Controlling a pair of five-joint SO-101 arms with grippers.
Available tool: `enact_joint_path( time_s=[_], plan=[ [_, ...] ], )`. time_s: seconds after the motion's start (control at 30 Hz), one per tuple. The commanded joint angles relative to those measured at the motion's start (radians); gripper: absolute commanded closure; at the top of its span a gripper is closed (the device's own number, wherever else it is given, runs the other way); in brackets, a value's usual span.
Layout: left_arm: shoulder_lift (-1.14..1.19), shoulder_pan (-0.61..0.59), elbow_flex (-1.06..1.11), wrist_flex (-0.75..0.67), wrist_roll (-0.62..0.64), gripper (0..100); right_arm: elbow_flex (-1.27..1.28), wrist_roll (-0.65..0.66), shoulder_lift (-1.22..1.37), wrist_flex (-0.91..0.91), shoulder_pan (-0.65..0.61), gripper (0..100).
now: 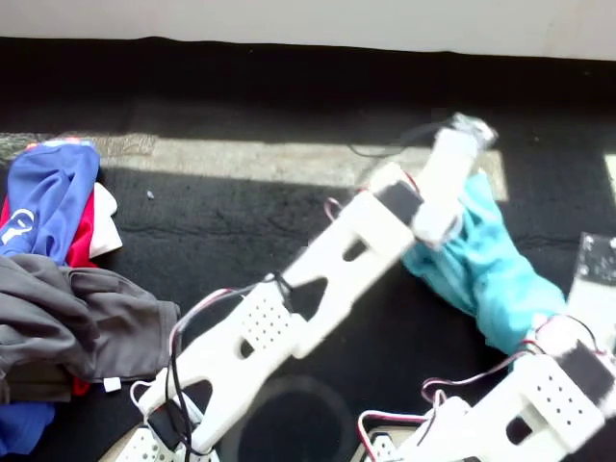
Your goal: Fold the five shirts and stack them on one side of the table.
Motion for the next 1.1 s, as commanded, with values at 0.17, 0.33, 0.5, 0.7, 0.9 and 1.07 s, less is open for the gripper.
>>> enact_joint_path(
  time_s=[0.17,0.33,0.5,0.7,0.9,1.07],
  plan=[
    [-0.185,-0.229,-0.271,0.322,-0.087,99,-0.533,-0.285,0.193,0.248,-0.42,99.3],
    [-0.325,-0.346,-0.208,0.411,-0.117,99,-0.852,-0.295,0.453,0.38,-0.503,99.3],
    [-0.53,-0.441,0.051,0.416,-0.123,99,-1.003,-0.293,0.647,0.513,-0.581,99.3],
    [-0.825,-0.464,0.817,0.41,-0.178,99,-1.003,-0.29,0.727,0.624,-0.671,99.3],
    [-0.903,-0.495,1.299,0.41,-0.324,99,-0.912,-0.207,0.717,0.737,-0.777,99.3],
    [-0.903,-0.55,1.437,0.411,-0.377,99,-0.575,-0.147,0.573,0.622,-0.785,99.3]
  ],
)
